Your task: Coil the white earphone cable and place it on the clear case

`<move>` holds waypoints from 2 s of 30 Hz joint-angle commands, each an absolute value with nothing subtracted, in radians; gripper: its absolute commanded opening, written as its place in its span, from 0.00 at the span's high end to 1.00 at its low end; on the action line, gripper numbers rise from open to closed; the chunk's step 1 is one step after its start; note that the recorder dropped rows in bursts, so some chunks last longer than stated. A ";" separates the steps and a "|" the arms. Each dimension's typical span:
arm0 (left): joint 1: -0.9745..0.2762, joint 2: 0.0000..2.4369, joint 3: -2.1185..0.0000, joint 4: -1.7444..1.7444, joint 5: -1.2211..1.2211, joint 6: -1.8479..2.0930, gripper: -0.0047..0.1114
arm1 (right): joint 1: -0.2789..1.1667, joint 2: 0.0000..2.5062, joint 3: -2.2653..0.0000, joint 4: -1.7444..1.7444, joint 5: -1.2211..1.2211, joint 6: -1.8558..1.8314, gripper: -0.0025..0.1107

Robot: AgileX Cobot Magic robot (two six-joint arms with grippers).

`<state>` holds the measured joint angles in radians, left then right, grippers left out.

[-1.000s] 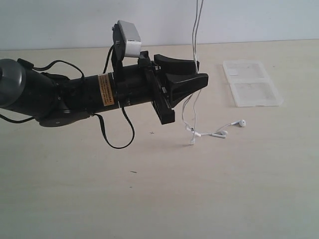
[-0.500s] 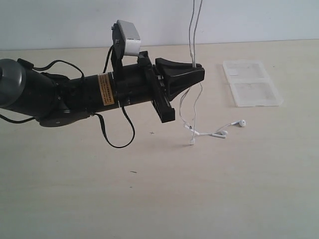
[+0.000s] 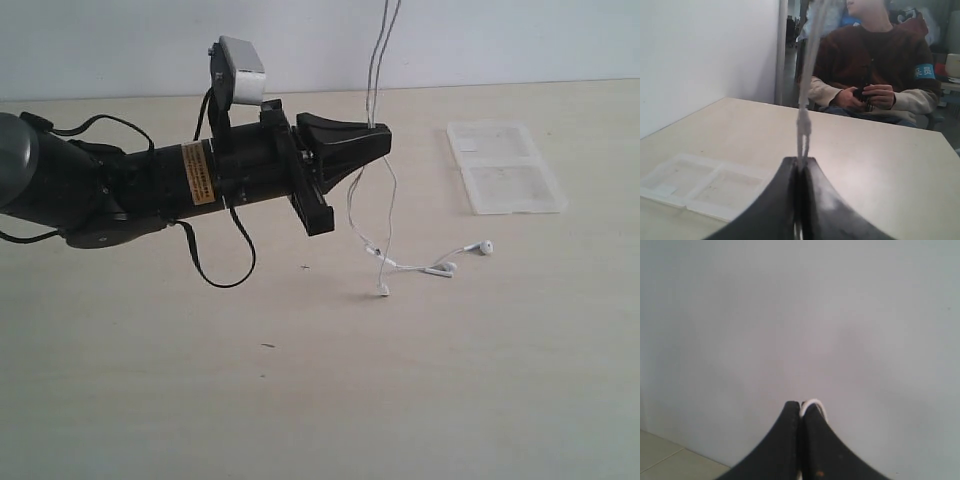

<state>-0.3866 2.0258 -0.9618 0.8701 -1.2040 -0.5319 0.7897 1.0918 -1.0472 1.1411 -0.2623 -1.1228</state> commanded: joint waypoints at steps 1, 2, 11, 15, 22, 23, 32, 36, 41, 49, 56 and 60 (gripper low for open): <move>-0.370 2.014 -0.964 0.885 -1.221 -0.561 0.96 | 0.791 1.051 -1.053 1.471 -0.366 -1.512 0.98; -0.370 2.014 -0.964 0.885 -1.221 -0.561 0.96 | 0.791 1.043 -1.053 1.553 -0.390 -1.591 0.98; -0.370 1.988 -0.964 0.899 -1.221 -0.587 0.96 | 0.791 1.023 -1.014 1.744 -0.612 -1.993 0.98; -0.370 1.946 -0.964 0.910 -1.221 -0.615 0.96 | 0.791 1.023 -0.965 1.744 -0.643 -2.016 0.98; -0.370 1.897 -0.964 0.949 -1.221 -0.649 0.96 | 0.791 1.000 -0.857 1.715 -0.629 -1.925 0.98; -0.370 1.891 -0.964 0.949 -1.221 -0.653 0.96 | 0.791 0.998 -0.844 1.693 -0.629 -1.896 0.98; -0.369 1.836 -0.964 0.955 -1.186 -0.693 0.96 | 0.782 0.942 -0.681 1.523 -0.660 -1.666 0.98; -0.369 1.817 -0.964 0.955 -1.181 -0.696 0.96 | 0.761 0.944 -0.578 1.414 -0.651 -1.503 0.98; -0.369 1.794 -0.964 0.955 -1.147 -0.698 0.96 | 0.754 0.944 -0.433 1.170 -0.652 -1.169 0.98; -0.369 1.790 -0.964 0.944 -1.143 -0.703 0.96 | 0.754 1.018 -0.316 0.981 -0.631 -0.855 0.98; -0.369 1.788 -0.964 0.904 -1.118 -0.703 0.96 | 0.754 1.179 -0.316 0.927 -0.593 -0.799 0.98; -0.369 1.777 -0.972 0.900 -1.048 -0.703 0.96 | 0.754 1.257 -0.316 0.854 -0.599 -0.736 0.98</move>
